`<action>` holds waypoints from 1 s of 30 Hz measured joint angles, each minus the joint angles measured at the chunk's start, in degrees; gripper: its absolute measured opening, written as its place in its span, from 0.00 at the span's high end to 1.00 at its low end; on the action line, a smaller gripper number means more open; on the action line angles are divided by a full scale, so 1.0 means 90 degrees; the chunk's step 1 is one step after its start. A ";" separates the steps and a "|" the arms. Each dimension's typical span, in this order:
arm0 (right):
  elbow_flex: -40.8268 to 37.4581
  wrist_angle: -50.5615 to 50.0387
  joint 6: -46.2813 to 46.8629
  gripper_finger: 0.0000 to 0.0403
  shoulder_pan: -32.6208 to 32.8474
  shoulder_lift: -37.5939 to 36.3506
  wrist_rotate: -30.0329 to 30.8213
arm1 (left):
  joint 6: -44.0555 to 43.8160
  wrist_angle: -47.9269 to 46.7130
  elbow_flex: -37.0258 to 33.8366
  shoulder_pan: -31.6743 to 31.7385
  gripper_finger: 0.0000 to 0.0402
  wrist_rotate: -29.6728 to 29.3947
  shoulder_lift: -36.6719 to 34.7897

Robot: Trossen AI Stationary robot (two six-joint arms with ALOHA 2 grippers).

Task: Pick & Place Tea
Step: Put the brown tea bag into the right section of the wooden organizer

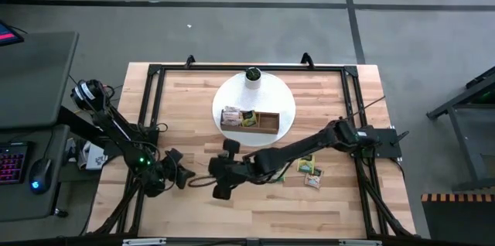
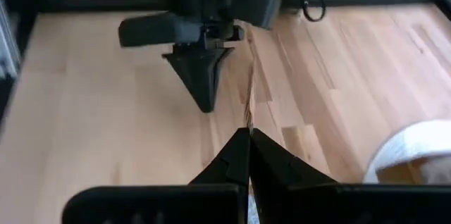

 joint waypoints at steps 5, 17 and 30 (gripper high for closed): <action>0.0000 -0.0420 0.0947 1.00 -0.0048 -0.0528 -0.0011 | 0.0408 0.0047 0.0045 0.0000 1.00 -0.0411 -0.0006; -0.0010 -0.3453 0.2448 1.00 -0.0323 -0.1559 0.0386 | 0.0748 0.0166 0.0052 -0.0002 1.00 -0.0850 -0.0014; -0.0012 -0.4775 0.3992 1.00 -0.1290 -0.1913 0.0656 | 0.0745 0.0164 0.0057 -0.0002 1.00 -0.0864 -0.0019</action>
